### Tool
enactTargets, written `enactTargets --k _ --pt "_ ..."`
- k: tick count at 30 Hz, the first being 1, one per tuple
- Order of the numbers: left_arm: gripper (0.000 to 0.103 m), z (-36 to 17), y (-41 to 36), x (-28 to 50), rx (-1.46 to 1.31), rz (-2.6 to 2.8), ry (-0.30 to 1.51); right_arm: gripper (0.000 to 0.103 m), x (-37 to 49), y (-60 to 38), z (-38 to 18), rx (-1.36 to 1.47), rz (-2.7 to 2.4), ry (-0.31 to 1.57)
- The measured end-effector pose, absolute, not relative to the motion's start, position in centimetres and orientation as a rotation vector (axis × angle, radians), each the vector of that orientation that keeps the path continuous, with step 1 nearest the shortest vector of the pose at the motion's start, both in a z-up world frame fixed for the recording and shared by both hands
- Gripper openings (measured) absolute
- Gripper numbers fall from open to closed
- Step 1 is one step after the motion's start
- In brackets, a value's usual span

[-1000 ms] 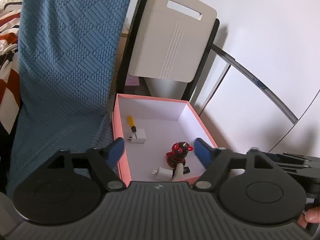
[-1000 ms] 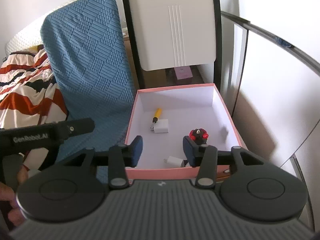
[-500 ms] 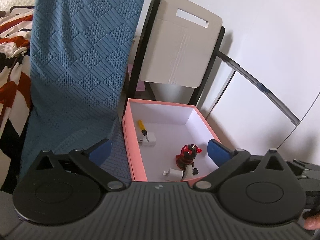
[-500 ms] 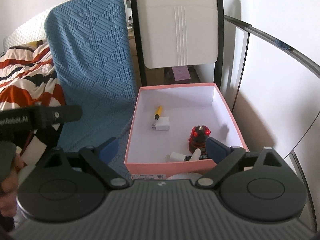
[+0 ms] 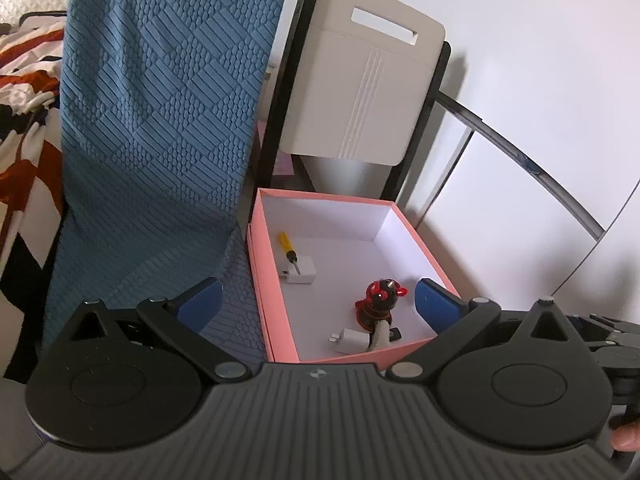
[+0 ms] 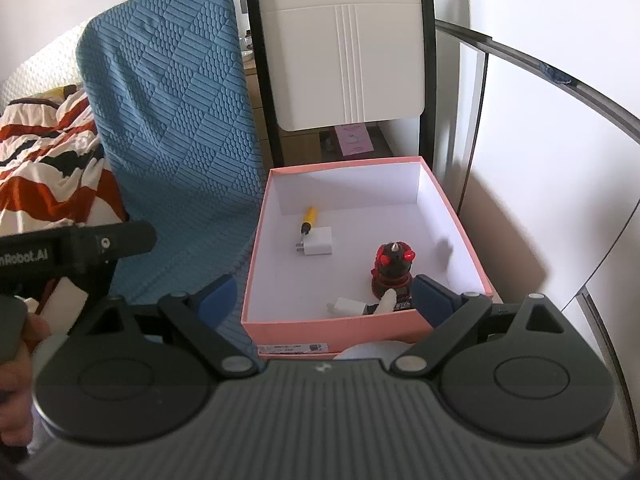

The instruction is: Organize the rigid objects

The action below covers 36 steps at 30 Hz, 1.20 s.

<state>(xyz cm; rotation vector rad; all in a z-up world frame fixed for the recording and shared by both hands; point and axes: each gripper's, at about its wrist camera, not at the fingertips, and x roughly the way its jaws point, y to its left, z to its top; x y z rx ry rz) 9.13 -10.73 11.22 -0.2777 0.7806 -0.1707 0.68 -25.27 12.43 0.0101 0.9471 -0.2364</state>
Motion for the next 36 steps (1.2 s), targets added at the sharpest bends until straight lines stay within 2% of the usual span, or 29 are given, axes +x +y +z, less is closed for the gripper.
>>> enactTargets --k 20,36 --pt "0.103 11.8 -10.7 7.9 -0.209 -0.116 0.788 0.095 0.2 -24.9 12.4 0.032 -0.248 0.952" --pt "0.103 12.3 -9.6 6.8 -0.275 -0.148 0.782 0.095 -0.2 -24.4 12.6 0.025 -0.250 0.951"
